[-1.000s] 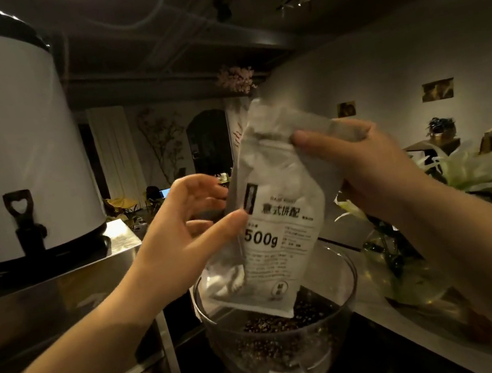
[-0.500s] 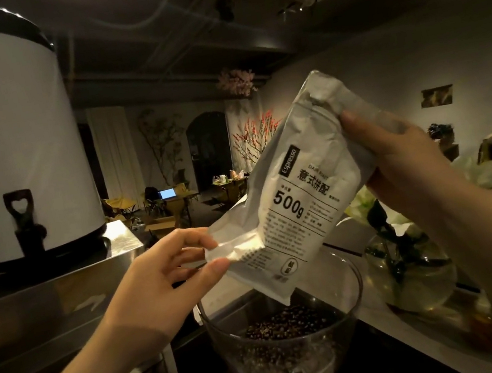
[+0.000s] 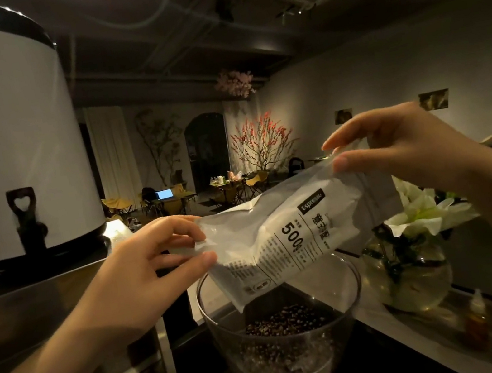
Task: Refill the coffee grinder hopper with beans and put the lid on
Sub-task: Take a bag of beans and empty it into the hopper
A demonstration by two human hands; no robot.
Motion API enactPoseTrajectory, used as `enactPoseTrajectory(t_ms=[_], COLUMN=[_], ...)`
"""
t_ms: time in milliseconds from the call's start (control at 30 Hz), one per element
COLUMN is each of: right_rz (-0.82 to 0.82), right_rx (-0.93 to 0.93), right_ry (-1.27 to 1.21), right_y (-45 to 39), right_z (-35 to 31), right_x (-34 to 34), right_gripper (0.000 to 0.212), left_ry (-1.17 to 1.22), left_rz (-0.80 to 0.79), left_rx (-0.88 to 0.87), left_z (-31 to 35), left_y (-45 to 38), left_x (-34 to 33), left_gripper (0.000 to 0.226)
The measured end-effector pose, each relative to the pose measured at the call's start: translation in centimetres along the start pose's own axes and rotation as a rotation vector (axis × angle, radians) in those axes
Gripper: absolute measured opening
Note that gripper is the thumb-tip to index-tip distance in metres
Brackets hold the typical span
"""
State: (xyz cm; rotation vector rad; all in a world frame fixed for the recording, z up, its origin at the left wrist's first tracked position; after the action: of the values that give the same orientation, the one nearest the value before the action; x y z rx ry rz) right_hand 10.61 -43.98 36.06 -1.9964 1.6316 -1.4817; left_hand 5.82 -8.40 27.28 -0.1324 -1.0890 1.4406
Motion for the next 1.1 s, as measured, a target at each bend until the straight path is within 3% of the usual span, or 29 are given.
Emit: enactPoseTrajectory(t_ms=[133, 367, 533, 667, 833, 1100], right_rz=[-0.01, -0.154, -0.26, -0.246, -0.2, -0.131], right_rx=[-0.046, -0.165, -0.173, -0.131, -0.066, -0.087], right_ry=[-0.091, -0.144, -0.14, -0.023, 0.114, 0.004], right_y=[0.4, 0.3, 0.5, 0.4, 0.5, 0.5], right_z=[1.2, 2.5, 2.8, 2.9, 3.0, 3.4], right_x=[0.4, -0.2, -0.5, -0.7, -0.5, -0.9], right_gripper=[0.046, 0.031, 0.05, 0.033, 0.045, 0.03], left_ry=[0.025, 0.063, 0.023, -0.018, -0.164, -0.126], left_rz=[0.05, 0.098, 0.116, 0.071, -0.06, -0.035], left_rx=[-0.013, 0.021, 0.048, 0.02, -0.041, -0.019], left_z=[0.2, -0.2, -0.6, -0.6, -0.5, -0.5], left_y=[0.1, 0.6, 0.9, 0.9, 1.0, 0.6], left_x=[0.3, 0.7, 1.1, 1.1, 1.4, 1.4], left_gripper=[0.04, 0.042, 0.047, 0.047, 0.041, 0.043])
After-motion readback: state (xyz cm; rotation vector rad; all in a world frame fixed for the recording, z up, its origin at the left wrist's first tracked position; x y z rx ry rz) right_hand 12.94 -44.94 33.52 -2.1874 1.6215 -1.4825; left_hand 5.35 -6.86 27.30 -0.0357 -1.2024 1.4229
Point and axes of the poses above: each hand's wrist, its own y-axis away from the middle knuckle, its own x-axis out of the back of the hand, z = x × y, the point moved 2 cm from there along -y, towards the middle knuckle, and after that the axes turned 3 degrees about -x, right-handed, at the moved point
